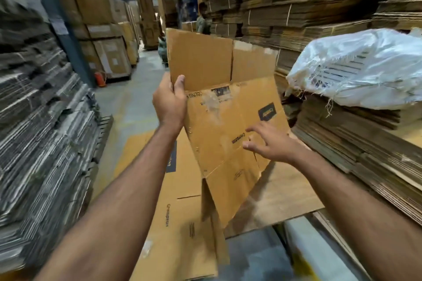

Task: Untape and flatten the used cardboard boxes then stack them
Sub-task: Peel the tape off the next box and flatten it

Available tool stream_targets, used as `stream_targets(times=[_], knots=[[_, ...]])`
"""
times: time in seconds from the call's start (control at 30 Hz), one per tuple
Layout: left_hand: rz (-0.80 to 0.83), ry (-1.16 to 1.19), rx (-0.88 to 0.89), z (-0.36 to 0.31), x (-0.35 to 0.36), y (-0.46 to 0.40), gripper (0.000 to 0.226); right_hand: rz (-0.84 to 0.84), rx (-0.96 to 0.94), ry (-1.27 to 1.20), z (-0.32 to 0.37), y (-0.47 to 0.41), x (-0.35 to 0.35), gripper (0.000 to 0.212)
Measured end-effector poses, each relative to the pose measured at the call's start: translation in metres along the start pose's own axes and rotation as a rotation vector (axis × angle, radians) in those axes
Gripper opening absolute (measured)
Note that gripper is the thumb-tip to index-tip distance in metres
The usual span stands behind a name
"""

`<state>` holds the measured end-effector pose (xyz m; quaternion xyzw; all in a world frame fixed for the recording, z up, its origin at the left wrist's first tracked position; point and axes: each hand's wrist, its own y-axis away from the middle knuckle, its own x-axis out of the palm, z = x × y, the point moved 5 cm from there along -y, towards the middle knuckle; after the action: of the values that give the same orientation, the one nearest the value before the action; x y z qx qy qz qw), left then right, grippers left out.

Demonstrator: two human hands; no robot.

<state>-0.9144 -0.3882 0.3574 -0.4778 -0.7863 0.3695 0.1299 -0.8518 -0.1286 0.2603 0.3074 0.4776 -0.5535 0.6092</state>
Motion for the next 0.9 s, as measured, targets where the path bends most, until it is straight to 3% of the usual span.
stream_targets(times=[0.1, 0.17, 0.3, 0.4, 0.47, 0.57, 0.67, 0.77, 0.9], knots=[[-0.159, -0.058, -0.016, -0.041, 0.000, 0.021, 0.026, 0.139, -0.006, -0.041, 0.039, 0.029, 0.020, 0.111], [-0.261, -0.065, -0.104, -0.059, -0.005, 0.036, 0.025, 0.125, 0.061, -0.020, 0.053, 0.046, 0.036, 0.120], [-0.227, -0.113, -0.195, -0.069, -0.015, 0.077, 0.025, -0.033, 0.230, 0.048, 0.053, 0.079, 0.055, 0.093], [-0.124, -0.056, -0.263, -0.053, -0.029, 0.117, 0.021, -0.150, 0.238, 0.127, 0.037, 0.113, 0.052, 0.071], [0.005, 0.146, -0.473, -0.030, -0.030, 0.147, 0.014, -0.186, 0.265, 0.182, 0.022, 0.135, 0.049, 0.058], [0.072, 0.533, -0.985, 0.005, -0.022, 0.193, 0.015, -0.240, 0.326, 0.193, 0.002, 0.161, 0.038, 0.041], [0.149, 0.625, -1.272, 0.016, -0.024, 0.230, 0.010, -0.229, 0.314, 0.203, -0.008, 0.174, 0.030, 0.044], [0.322, 0.578, -1.275, 0.021, -0.030, 0.247, 0.014, -0.201, 0.261, 0.250, -0.007, 0.188, 0.031, 0.044], [0.368, 0.520, -1.154, 0.029, -0.039, 0.236, 0.013, -0.317, 0.238, 0.171, 0.002, 0.199, 0.028, 0.038]])
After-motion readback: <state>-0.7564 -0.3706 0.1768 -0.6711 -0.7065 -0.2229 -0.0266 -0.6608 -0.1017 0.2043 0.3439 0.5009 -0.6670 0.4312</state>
